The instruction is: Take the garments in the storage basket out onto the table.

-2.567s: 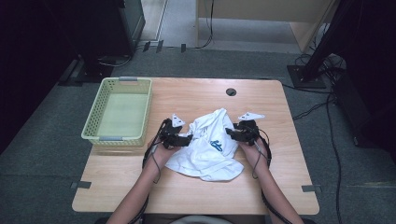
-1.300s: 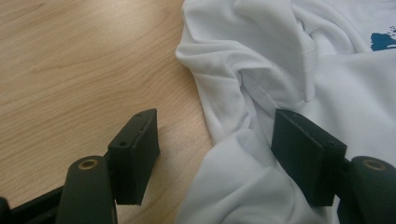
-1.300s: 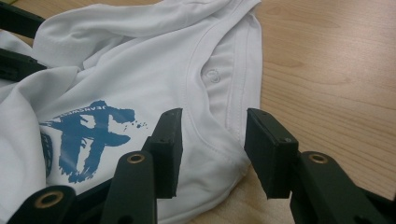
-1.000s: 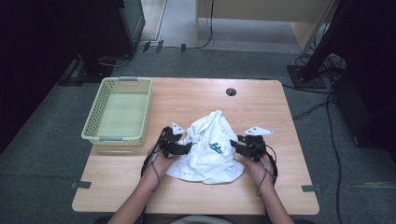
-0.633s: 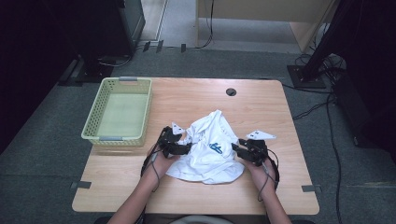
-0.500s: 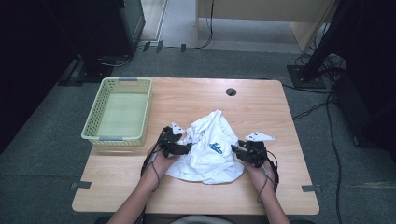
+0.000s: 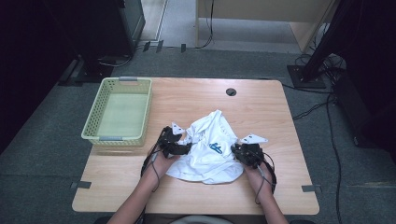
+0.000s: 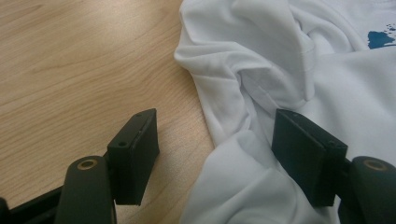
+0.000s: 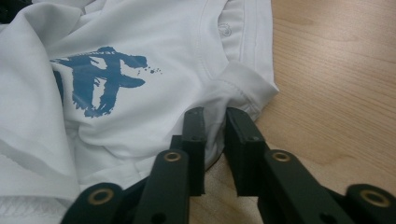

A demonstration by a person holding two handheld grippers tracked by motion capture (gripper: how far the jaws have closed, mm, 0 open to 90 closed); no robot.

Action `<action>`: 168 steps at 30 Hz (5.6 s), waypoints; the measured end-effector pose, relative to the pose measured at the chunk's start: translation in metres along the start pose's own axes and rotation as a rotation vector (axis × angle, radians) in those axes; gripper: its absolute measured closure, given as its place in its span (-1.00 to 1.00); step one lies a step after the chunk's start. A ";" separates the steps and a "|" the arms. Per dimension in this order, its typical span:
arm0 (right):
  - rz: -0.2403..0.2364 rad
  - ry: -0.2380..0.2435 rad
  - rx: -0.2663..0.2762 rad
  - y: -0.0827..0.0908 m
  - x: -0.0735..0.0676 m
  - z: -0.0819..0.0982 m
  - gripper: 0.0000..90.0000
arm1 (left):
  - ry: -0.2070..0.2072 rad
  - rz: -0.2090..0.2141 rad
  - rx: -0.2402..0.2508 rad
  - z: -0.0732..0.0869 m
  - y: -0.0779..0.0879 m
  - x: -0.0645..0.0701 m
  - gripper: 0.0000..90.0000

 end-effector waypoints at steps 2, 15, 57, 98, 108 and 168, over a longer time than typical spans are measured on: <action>-0.003 -0.012 0.002 -0.001 0.001 0.000 0.91 | -0.001 0.000 0.001 0.000 0.000 0.000 -0.29; -0.002 -0.098 -0.003 -0.013 0.030 -0.009 0.97 | -0.004 -0.009 0.014 0.003 0.004 0.000 -0.30; 0.083 -0.077 0.073 -0.040 0.086 -0.042 0.98 | 0.007 -0.008 0.003 0.007 0.009 -0.002 -0.29; 0.072 -0.089 0.057 -0.044 0.082 -0.035 0.98 | 0.042 -0.027 0.097 -0.035 0.006 -0.023 1.00; 0.098 -0.094 0.059 -0.039 0.091 -0.034 0.97 | 0.086 -0.074 0.120 -0.036 0.022 -0.045 1.00; 0.085 -0.142 0.063 -0.035 0.095 -0.025 0.54 | 0.012 -0.021 0.037 -0.034 -0.010 -0.009 1.00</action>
Point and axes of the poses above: each handheld gripper's, and its own axes: y roughly backward along the jaws, z roughly out of its underside, x roughly to its right, the point moved 5 cm from there along -y, roughly forward along the jaws, and after that the axes turned 12 degrees about x, right-handed, at the moved point
